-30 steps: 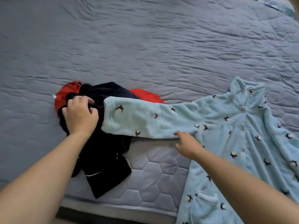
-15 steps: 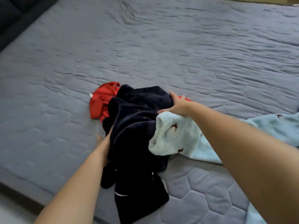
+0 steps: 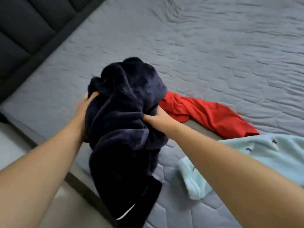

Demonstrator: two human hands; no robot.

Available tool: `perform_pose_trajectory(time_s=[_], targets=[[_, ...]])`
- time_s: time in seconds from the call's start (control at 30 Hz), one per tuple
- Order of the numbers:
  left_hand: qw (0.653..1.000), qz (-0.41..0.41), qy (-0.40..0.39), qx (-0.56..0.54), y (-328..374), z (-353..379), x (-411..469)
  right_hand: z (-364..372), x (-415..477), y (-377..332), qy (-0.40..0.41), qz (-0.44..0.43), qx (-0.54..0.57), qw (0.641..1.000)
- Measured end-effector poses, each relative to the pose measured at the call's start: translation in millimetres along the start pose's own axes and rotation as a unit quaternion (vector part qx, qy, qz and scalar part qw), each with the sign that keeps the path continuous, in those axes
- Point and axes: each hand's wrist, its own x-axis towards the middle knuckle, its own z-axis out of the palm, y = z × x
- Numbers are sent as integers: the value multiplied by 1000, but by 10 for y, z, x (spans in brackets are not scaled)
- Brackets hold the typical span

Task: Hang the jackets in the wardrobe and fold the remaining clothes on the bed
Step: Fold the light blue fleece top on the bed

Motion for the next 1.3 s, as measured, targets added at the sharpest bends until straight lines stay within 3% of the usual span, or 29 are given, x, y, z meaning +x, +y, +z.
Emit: perform_pose_trajectory(time_s=[0.07, 0.1, 0.13, 0.2, 0.23, 0.27, 0.33, 0.4, 0.43, 0.5, 0.57, 0.67, 0.77, 0.83, 0.93, 1.0, 1.1, 1.13, 1.2, 1.3], targets=[[995, 70, 58, 31, 332, -281, 17, 251, 155, -308, 13, -19, -5, 1000], [987, 115, 65, 94, 361, -384, 62, 296, 216, -344, 14, -22, -33, 999], [968, 107, 45, 224, 371, -419, 81, 247, 201, -321, 1, 3, -96, 995], [861, -13, -28, 508, 146, -155, -118, -38, -4, -84, -47, 107, -285, 952], [810, -59, -47, 581, -18, 49, -341, -235, -202, 70, -45, 159, -380, 910], [786, -59, -59, 612, -187, 281, -585, -461, -439, 230, -20, 187, -448, 874], [795, 85, -61, 597, -498, 770, -1044, -974, -938, 521, 62, 186, -527, 827], [818, 153, -107, 544, -791, 1267, -1447, -1483, -1425, 701, 120, 184, -565, 796], [841, 109, -134, 513, -901, 1507, -1624, -1716, -1641, 773, 143, 191, -576, 781], [887, -80, -177, 418, -1148, 1900, -1897, -2126, -2017, 903, 179, 224, -588, 756], [910, -207, -146, 328, -1340, 2125, -2051, -2440, -2331, 1024, 188, 269, -579, 747], [933, -208, -51, 289, -1326, 2145, -1940, -2737, -2642, 1167, 124, 326, -576, 739], [952, -89, 80, 284, -1003, 1900, -1525, -2887, -2726, 1213, 129, 312, -590, 733], [948, -48, 99, 298, -825, 1832, -1275, -2974, -2709, 1240, 162, 321, -569, 739], [934, -55, 75, 346, -789, 2046, -1046, -3082, -2645, 1368, 106, 367, -512, 769], [940, -70, 54, 329, -870, 2262, -1035, -3111, -2627, 1470, 96, 347, -485, 797], [957, -75, 39, 277, -1125, 2388, -1235, -3069, -2793, 1584, 202, 241, -394, 864], [959, -58, 49, 274, -1223, 2367, -1375, -3041, -2910, 1616, 247, 206, -371, 871], [958, -17, 58, 279, -1438, 2284, -1762, -2951, -3202, 1666, 272, 195, -397, 855], [958, -13, 24, 287, -1789, 2208, -2491, -2782, -3662, 1763, 211, 239, -454, 832]])
